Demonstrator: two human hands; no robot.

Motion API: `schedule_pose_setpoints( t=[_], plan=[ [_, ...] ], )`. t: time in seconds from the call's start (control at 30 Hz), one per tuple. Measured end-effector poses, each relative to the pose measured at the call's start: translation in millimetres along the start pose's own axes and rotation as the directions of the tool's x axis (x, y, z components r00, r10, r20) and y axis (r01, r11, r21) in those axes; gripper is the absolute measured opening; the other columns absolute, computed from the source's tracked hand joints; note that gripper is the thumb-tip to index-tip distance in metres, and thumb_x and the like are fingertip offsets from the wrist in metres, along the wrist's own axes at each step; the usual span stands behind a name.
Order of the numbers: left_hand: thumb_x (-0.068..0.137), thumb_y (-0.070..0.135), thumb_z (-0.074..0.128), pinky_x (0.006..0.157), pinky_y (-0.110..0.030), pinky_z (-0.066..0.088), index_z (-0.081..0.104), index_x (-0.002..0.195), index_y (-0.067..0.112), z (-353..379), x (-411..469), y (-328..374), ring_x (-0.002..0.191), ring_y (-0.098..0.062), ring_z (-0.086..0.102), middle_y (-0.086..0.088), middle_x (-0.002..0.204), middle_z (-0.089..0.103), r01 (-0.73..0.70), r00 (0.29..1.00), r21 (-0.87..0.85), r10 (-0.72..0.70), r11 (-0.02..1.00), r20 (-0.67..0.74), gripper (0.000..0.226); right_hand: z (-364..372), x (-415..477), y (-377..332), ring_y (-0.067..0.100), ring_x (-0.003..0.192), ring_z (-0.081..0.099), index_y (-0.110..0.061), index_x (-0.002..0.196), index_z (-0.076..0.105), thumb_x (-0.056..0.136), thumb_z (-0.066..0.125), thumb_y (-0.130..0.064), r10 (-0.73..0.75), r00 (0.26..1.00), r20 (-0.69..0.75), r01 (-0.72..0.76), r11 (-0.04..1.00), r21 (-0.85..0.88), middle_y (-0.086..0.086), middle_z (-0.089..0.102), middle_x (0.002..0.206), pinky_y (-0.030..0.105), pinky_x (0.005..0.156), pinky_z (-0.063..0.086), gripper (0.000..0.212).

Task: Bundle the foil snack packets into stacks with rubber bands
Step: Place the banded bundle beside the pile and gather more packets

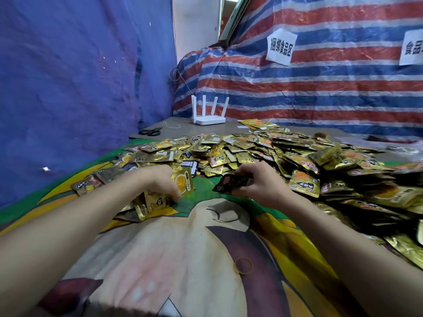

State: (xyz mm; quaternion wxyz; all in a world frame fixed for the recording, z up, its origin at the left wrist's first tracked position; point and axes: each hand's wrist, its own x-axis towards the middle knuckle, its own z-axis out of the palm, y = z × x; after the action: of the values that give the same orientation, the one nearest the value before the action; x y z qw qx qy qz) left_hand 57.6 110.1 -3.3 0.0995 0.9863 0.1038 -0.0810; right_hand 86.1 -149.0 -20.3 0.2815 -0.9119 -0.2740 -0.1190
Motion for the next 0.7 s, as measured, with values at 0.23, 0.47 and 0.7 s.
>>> schedule_pose_setpoints(
  t=[0.23,0.47,0.7],
  plan=[
    [0.071,0.035,0.087,0.057,-0.023,0.052,0.06,0.1,0.015,1,-15,15,0.077,-0.014,0.066,-0.002,0.094,0.068,-0.102,0.994,-0.125,0.108,0.987,0.037,0.044,5,-13,-15,0.015,0.086,0.072,-0.009,0.096,0.073,0.077,0.085,-0.006,0.041,0.964,-0.263,0.102,0.855,0.508,0.0,0.076,0.088,0.038,0.075,0.061,0.023],
    [0.074,0.036,0.085,0.079,-0.029,0.055,0.059,0.115,0.018,14,-21,35,0.098,-0.019,0.064,-0.002,0.112,0.066,-0.193,0.974,-0.11,0.204,0.975,0.102,0.052,14,-21,1,0.02,0.1,0.071,-0.027,0.109,0.064,0.092,0.072,-0.013,0.321,0.914,-0.247,-0.026,0.655,0.755,-0.003,0.072,0.103,0.045,0.083,0.061,0.024],
    [0.067,0.031,0.092,0.089,-0.037,0.054,0.048,0.136,0.006,13,-22,41,0.097,-0.021,0.06,-0.008,0.121,0.058,-0.084,0.991,-0.215,0.104,0.973,0.084,0.086,11,-28,-4,0.035,0.107,0.065,-0.017,0.116,0.053,0.094,0.057,0.001,0.346,0.928,-0.137,-0.094,0.573,0.814,0.017,0.065,0.116,0.051,0.082,0.058,0.03]
  ],
)
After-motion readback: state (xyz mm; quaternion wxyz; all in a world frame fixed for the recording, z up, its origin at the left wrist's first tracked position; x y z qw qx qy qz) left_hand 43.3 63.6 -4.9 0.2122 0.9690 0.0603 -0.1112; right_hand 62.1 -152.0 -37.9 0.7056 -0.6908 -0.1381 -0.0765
